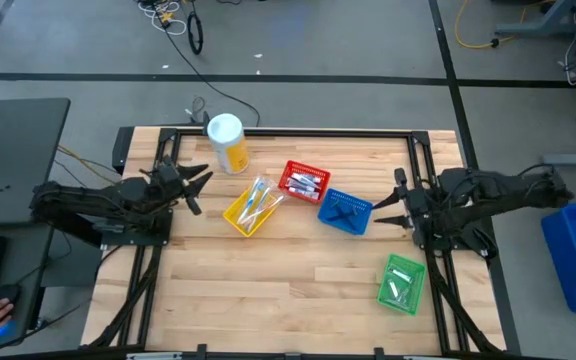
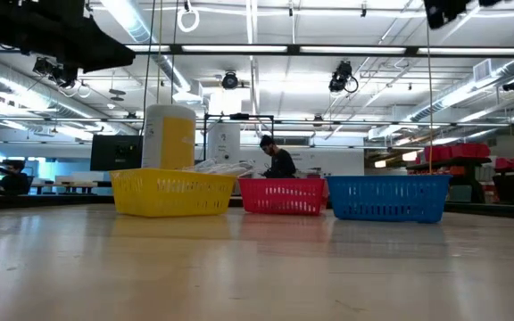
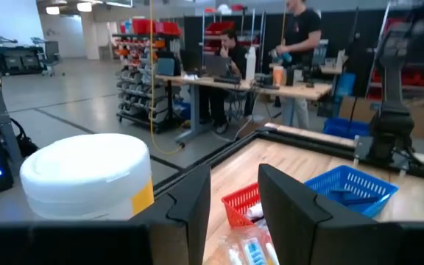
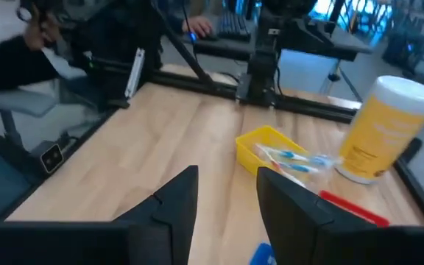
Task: Pick & Place Travel size toiletries
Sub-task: Return to Home Position
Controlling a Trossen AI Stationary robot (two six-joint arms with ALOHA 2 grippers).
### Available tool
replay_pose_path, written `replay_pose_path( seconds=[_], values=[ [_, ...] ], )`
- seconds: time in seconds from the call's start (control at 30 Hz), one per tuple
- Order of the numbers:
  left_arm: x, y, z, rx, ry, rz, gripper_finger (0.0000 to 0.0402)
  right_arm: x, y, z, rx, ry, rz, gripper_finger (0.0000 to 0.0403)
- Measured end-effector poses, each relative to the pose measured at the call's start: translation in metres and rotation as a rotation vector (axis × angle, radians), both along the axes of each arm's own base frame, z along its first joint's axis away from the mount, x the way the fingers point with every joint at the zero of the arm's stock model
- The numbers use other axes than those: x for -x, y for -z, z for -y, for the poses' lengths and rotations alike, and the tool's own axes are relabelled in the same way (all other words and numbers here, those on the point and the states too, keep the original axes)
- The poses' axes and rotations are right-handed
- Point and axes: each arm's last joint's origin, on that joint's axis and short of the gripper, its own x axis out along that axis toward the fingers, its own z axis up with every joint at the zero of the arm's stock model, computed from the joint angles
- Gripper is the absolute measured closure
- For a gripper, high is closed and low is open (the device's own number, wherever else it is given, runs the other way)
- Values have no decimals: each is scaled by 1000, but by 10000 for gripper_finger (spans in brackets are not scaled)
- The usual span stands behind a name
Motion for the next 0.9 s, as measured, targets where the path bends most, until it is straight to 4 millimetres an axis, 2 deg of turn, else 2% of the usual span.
replay_pose_path(
  seconds=[0.2, 0.33, 0.6, 0.77, 0.9],
  values=[
    [6, 18, -1, -5, -1, 40, 279, 4, 60, 15, -84, 61, 78, 252],
    [6, 31, -1, 11, 0, 57, 279, 7, 85, 25, -118, 112, 55, 255],
    [8, 52, -3, 45, -117, 64, 279, 21, 100, 34, -99, 194, 102, 253],
    [9, 57, -4, 46, -125, 70, 279, 30, 115, 33, -107, 207, 157, 253],
    [10, 61, -4, 47, -145, 74, 279, 37, 125, 35, -101, 291, 223, 256]
  ],
)
